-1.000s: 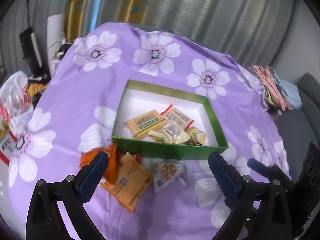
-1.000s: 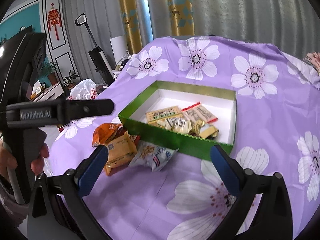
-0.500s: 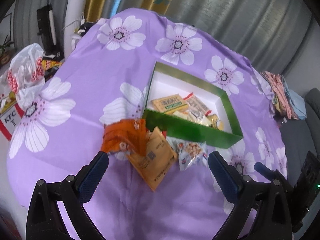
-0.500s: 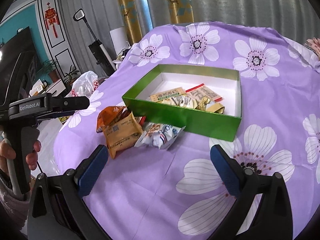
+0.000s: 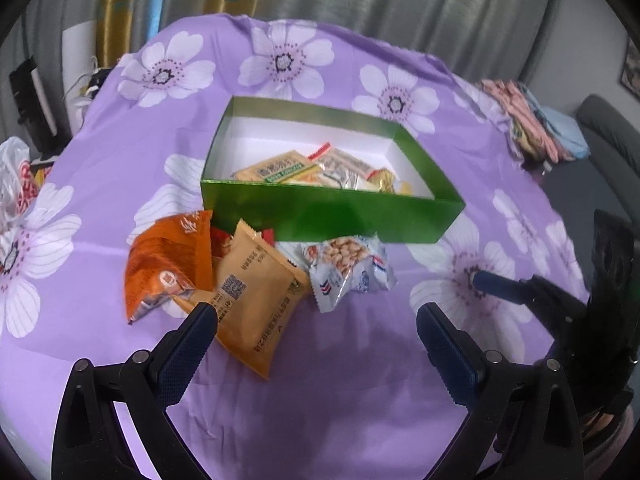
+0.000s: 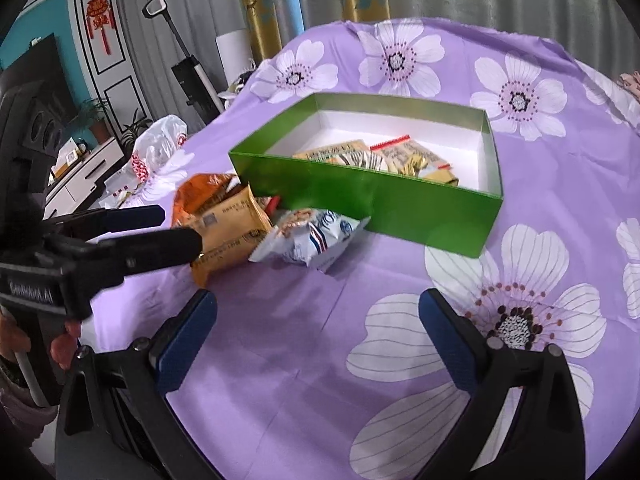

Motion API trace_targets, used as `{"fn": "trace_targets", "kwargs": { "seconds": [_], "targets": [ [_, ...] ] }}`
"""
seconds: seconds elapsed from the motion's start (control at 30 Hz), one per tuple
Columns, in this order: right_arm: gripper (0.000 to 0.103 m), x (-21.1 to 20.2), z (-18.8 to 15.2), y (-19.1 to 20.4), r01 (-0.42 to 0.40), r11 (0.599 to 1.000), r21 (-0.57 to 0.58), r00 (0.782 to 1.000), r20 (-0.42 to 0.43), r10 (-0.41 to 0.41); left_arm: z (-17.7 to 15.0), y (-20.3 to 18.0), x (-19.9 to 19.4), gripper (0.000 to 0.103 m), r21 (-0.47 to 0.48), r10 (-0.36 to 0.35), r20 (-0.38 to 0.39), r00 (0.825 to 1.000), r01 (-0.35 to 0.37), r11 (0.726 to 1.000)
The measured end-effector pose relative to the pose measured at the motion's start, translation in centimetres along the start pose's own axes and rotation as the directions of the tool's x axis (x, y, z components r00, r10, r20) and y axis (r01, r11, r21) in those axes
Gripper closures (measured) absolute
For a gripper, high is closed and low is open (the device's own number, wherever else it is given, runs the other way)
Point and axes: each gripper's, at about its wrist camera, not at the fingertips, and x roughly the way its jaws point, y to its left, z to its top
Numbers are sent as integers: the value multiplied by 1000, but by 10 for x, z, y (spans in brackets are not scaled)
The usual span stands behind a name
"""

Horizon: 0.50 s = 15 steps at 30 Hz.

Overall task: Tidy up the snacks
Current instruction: 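Move the right gripper toward the blue-and-white peanut packet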

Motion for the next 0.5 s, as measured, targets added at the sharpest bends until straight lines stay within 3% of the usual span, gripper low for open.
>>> {"fn": "trace_targets", "kwargs": {
  "seconds": [0.13, 0.37, 0.5],
  "targets": [
    [5, 11, 0, -6, 2, 1000, 14, 1000, -9, -2, 1, -2, 9, 3, 33, 26, -14, 1000, -26, 999],
    [22, 30, 8, -10, 4, 1000, 6, 1000, -24, -4, 5, -4, 23, 4, 73, 34, -32, 999, -32, 997],
    [31, 37, 10, -13, -3, 1000, -18, 999, -34, 2, 8, -2, 31, 12, 76, 33, -57, 998, -29, 997]
  ]
}}
